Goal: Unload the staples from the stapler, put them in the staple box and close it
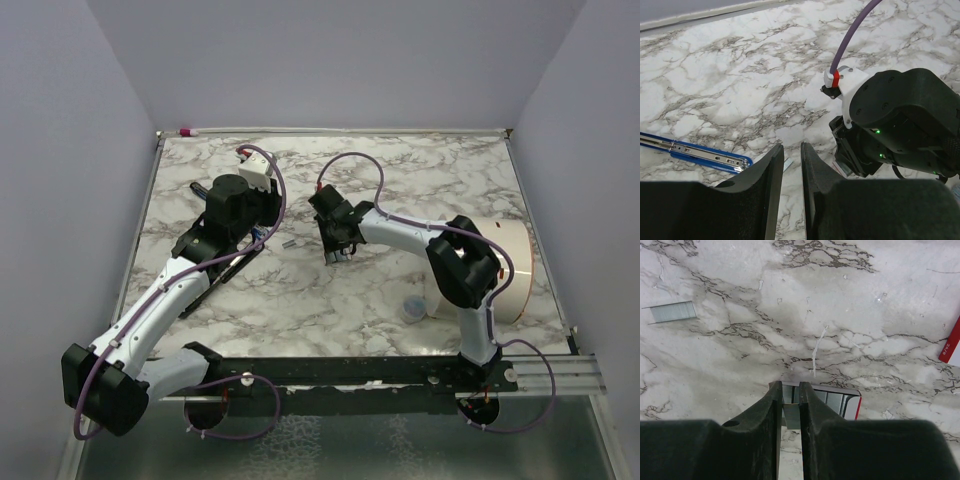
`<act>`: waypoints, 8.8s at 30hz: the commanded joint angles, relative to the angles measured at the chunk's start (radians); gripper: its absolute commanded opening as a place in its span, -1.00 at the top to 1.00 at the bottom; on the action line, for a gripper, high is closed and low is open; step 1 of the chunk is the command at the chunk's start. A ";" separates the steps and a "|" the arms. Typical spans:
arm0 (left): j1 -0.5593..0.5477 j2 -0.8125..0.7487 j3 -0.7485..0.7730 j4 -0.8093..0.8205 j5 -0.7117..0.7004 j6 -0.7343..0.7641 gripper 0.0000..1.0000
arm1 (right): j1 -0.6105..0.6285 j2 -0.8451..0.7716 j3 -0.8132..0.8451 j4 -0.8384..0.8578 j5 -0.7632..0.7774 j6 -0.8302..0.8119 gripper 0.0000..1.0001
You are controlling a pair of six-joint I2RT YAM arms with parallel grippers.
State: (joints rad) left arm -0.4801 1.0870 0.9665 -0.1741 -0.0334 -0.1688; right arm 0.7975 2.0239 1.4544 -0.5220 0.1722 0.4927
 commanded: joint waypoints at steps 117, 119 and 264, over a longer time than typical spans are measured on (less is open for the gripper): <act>0.078 0.100 -0.015 0.014 0.110 -0.041 0.52 | -0.130 -0.043 0.024 -0.160 -0.268 -0.211 -0.36; 0.078 0.102 -0.015 0.014 0.113 -0.041 0.53 | -0.130 -0.040 0.012 -0.163 -0.273 -0.212 -0.36; 0.097 0.760 0.282 -0.276 0.219 0.176 0.62 | -0.124 -0.684 -0.518 0.340 -0.382 -0.320 -0.33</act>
State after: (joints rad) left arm -0.3801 1.8614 1.2278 -0.4427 0.1944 0.0067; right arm 0.6724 1.3468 0.9466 -0.2157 -0.2180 0.1856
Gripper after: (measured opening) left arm 0.183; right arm 0.662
